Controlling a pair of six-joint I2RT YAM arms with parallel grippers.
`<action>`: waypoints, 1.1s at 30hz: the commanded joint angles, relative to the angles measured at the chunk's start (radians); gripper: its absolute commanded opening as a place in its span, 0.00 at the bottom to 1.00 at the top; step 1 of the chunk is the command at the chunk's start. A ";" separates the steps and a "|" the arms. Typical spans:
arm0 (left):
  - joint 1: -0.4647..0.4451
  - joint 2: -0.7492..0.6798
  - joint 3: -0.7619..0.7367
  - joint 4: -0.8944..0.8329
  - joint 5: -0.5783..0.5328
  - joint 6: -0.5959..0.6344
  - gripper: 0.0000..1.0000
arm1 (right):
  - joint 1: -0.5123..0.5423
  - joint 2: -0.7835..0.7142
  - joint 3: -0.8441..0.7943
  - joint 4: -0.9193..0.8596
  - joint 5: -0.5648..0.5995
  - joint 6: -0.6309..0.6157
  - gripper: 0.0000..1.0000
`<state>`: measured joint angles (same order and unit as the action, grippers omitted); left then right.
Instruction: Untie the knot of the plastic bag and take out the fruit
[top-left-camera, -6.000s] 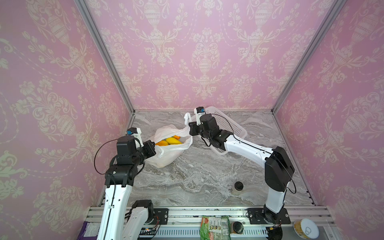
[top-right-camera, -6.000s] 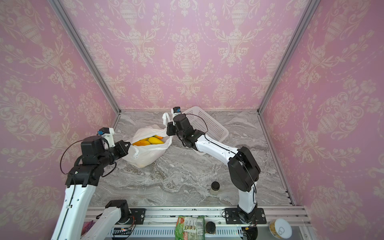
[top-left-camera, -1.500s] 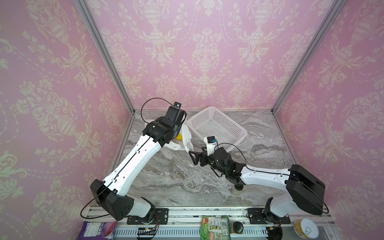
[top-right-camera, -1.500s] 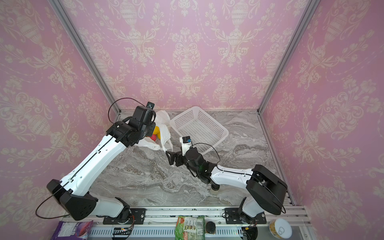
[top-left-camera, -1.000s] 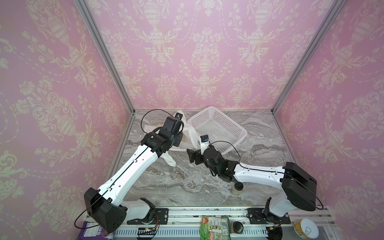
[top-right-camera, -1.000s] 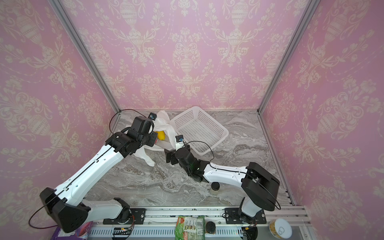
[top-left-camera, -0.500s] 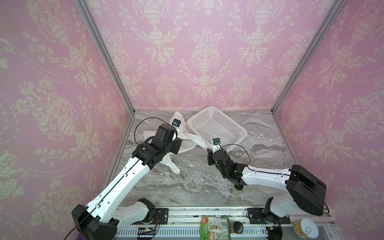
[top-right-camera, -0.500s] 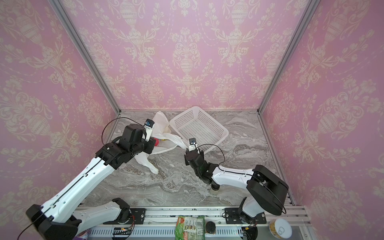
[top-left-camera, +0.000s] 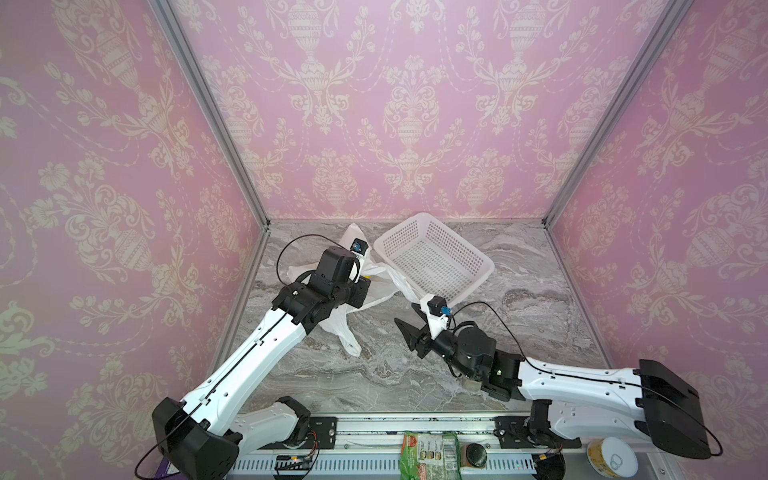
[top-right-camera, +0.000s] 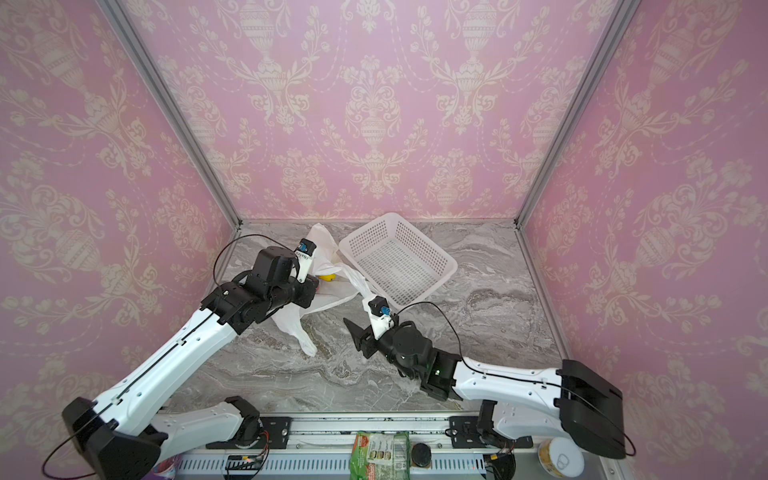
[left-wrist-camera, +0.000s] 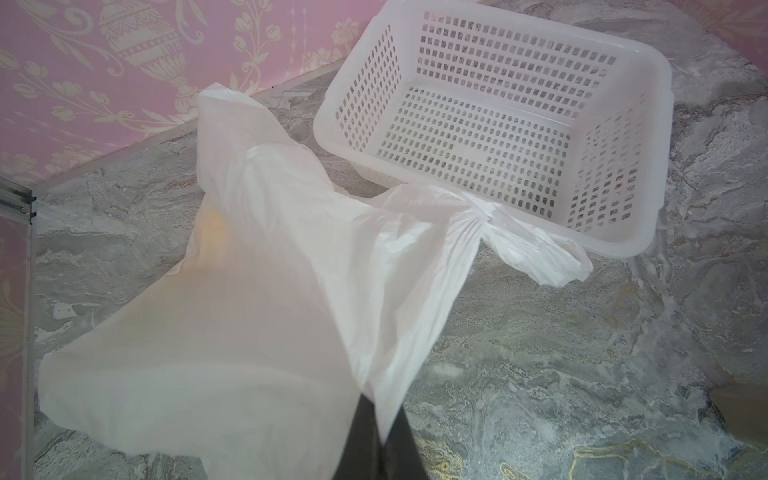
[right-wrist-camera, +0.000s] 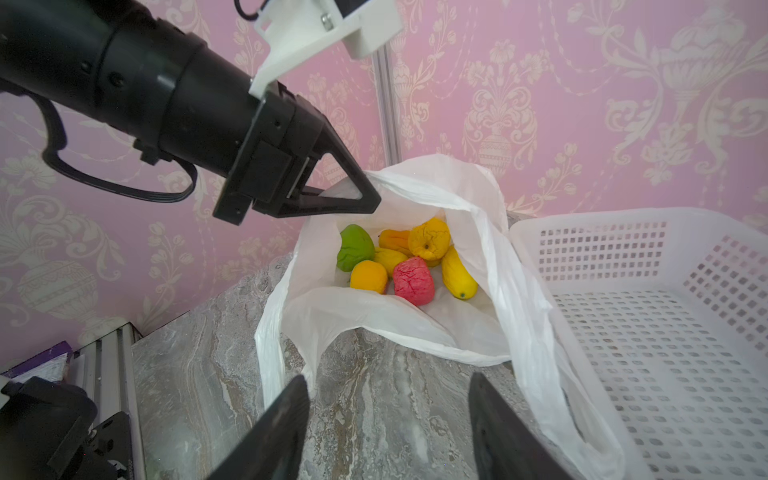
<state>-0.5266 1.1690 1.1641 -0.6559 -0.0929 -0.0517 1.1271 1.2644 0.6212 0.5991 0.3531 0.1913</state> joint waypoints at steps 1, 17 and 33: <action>0.008 -0.010 0.000 -0.012 -0.050 -0.028 0.04 | 0.002 0.173 0.144 -0.079 -0.026 0.083 0.57; 0.094 -0.012 -0.001 -0.008 0.085 -0.082 0.11 | -0.145 0.751 0.534 0.050 -0.227 0.401 0.71; 0.132 0.059 0.007 -0.100 -0.190 -0.129 0.99 | -0.175 0.901 0.788 0.095 -0.469 0.541 0.84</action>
<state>-0.4015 1.2041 1.1641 -0.7109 -0.2340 -0.1558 0.9623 2.1372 1.3628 0.6704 -0.0643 0.6899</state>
